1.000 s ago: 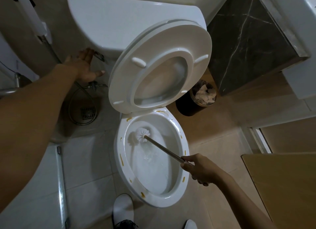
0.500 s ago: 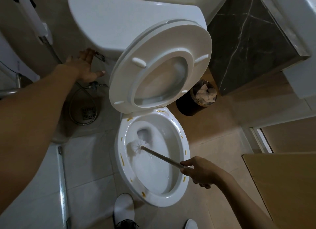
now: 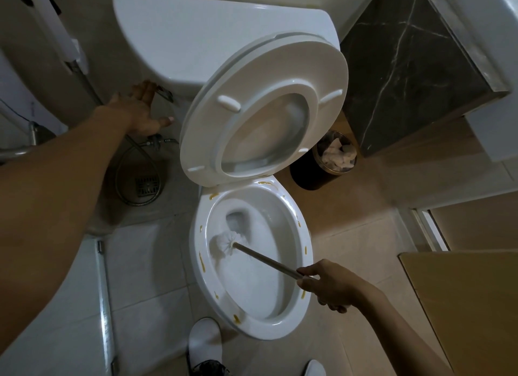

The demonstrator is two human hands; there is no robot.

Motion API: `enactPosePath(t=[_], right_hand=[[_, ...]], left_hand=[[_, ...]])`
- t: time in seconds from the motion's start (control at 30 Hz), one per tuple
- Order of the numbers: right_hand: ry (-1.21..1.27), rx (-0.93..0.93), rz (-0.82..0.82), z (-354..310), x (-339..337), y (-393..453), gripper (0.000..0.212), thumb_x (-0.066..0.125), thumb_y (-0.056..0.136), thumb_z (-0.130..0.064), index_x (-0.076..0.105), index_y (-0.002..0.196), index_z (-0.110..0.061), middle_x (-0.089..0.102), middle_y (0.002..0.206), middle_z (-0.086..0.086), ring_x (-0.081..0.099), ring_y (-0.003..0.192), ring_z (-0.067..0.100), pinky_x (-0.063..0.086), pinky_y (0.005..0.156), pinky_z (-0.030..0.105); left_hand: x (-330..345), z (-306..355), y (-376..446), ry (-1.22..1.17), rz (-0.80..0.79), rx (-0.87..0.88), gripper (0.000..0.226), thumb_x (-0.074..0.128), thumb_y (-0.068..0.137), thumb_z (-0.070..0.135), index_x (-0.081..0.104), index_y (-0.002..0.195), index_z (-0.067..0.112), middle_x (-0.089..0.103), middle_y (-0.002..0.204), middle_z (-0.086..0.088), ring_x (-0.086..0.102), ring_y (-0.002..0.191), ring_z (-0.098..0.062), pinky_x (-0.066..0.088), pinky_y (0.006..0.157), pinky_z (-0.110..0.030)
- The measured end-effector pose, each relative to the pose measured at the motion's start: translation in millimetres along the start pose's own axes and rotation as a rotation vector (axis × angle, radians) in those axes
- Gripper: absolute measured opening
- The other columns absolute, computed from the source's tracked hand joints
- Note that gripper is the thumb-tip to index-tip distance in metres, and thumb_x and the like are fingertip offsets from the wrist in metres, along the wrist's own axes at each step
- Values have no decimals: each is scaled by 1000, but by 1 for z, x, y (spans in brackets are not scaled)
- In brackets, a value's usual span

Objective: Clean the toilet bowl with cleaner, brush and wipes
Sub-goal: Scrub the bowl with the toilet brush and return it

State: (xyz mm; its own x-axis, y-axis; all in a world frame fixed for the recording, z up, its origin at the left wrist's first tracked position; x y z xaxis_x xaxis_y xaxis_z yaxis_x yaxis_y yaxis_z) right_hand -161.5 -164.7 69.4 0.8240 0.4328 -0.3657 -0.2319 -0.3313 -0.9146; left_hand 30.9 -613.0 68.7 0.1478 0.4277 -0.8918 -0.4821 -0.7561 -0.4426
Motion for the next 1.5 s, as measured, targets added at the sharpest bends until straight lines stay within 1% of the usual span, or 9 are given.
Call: enactPosePath(t=[0.17, 0.47, 0.67, 0.77, 0.9, 1.0, 1.1, 1.37, 1.5], right_hand=[[5, -7, -3, -2, -1, 2, 41, 49, 99, -31, 48, 140, -26, 51, 67, 5, 40, 41, 9, 41, 43, 22], [-8, -27, -12, -8, 1, 2, 41, 48, 100, -29, 47, 141, -25, 50, 66, 4, 39, 38, 8, 40, 42, 21], [-2, -28, -13, -7, 1, 2, 40, 48, 100, -29, 48, 140, -26, 50, 65, 3, 39, 37, 6, 41, 42, 20], [14, -26, -8, -4, 0, 3, 38, 49, 99, -30, 51, 137, -27, 50, 66, 4, 39, 39, 8, 41, 45, 23], [21, -31, -7, -4, -3, 3, 38, 49, 99, -30, 51, 137, -27, 49, 65, 3, 39, 37, 7, 40, 42, 21], [14, -33, -5, -4, -5, 3, 39, 49, 99, -30, 50, 138, -27, 51, 65, 3, 40, 36, 6, 41, 42, 20], [15, -26, -7, -4, -6, 4, 39, 49, 99, -30, 50, 138, -27, 51, 65, 4, 40, 37, 7, 41, 43, 21], [7, -41, 9, -6, -11, -10, 39, 49, 99, -29, 50, 138, -26, 50, 64, 4, 39, 38, 8, 40, 42, 22], [35, -32, 27, -6, -14, -23, 31, 48, 99, -26, 57, 128, -23, 48, 64, 6, 38, 41, 10, 40, 45, 25]], left_hand=[[0, 1, -1, 2, -2, 0, 88, 34, 93, 62, -13, 150, 13, -12, 159, -3, -2, 147, -22, 9, 117, -44], [1, 0, 0, 1, -11, -4, 87, 32, 93, 62, -14, 150, 13, -14, 159, -3, -6, 147, -20, 5, 117, -45], [2, 2, -1, -13, 1, -6, 86, 32, 94, 60, -14, 150, 13, -14, 159, -3, -4, 147, -21, 4, 117, -45], [2, 1, -1, -33, 17, -11, 86, 32, 94, 60, -13, 150, 13, -13, 159, -4, -3, 147, -21, 5, 117, -45], [2, 1, -1, -69, 39, -5, 84, 33, 95, 58, -12, 150, 13, -13, 159, -3, -3, 147, -20, 6, 117, -44], [1, 0, -3, -118, 82, -7, 80, 35, 97, 53, -10, 151, 15, -12, 159, -1, -5, 147, -18, 3, 118, -45], [1, 0, -9, -128, 107, -12, 78, 36, 98, 48, -11, 151, 15, -14, 159, 0, -8, 146, -16, 1, 117, -48], [3, 1, -37, -172, 95, -40, 77, 30, 98, 50, -13, 151, 14, -16, 158, 0, -14, 145, -15, -5, 118, -46], [-4, 1, -61, -173, 71, -65, 78, 28, 98, 53, -12, 151, 13, -18, 158, -3, -14, 145, -16, -4, 118, -45]])
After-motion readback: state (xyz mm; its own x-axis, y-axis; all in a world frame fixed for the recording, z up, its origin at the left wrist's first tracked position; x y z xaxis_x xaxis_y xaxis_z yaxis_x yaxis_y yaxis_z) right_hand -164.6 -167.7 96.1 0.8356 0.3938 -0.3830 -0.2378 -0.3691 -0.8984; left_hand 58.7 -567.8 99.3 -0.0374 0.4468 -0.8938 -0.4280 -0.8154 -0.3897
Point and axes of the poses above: each hand's wrist, its own y-axis towards the middle knuckle, its own x-axis out of the palm, z = x × y, the point moved 10 cm from there along y, towards the middle knuckle
